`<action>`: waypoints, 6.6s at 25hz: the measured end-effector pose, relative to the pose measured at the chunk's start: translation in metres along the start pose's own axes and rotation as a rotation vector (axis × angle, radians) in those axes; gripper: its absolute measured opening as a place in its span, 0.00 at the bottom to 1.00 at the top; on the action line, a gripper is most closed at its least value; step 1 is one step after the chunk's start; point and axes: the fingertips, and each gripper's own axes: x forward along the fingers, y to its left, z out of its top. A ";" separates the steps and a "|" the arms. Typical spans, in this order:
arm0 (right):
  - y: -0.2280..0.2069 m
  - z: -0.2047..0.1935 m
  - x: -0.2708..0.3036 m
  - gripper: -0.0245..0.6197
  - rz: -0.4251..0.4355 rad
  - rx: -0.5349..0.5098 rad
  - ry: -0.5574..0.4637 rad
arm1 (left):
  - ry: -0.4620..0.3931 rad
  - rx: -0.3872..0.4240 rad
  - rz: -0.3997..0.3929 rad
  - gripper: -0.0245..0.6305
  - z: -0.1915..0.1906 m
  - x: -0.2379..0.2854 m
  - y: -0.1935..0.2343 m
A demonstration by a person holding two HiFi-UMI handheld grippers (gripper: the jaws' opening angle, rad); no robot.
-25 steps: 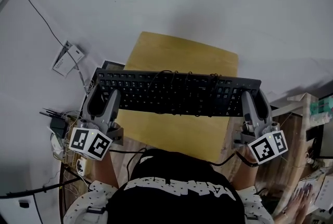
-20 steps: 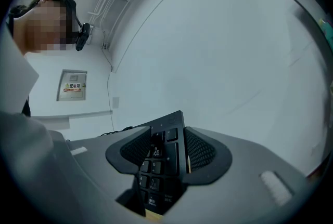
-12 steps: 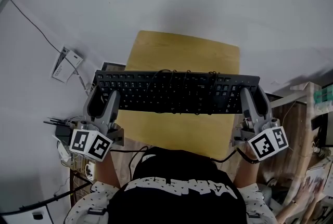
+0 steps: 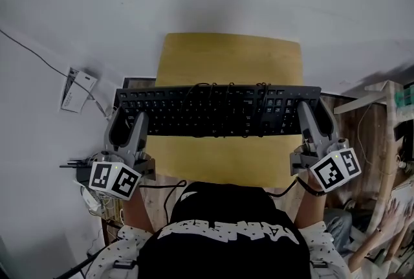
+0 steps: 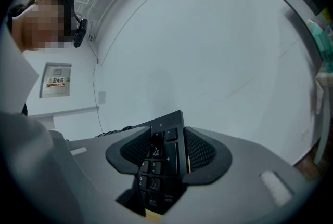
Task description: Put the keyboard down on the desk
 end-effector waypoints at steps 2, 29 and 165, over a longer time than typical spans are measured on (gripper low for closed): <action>0.007 -0.002 -0.013 0.38 0.022 -0.004 -0.006 | -0.028 -0.005 0.010 0.43 -0.004 -0.015 -0.003; 0.018 0.026 0.004 0.37 0.153 -0.149 -0.144 | -0.267 -0.010 0.006 0.44 0.000 -0.035 -0.007; -0.004 0.032 0.019 0.20 -0.066 -0.081 0.080 | 0.001 0.068 0.166 0.32 0.008 -0.036 0.003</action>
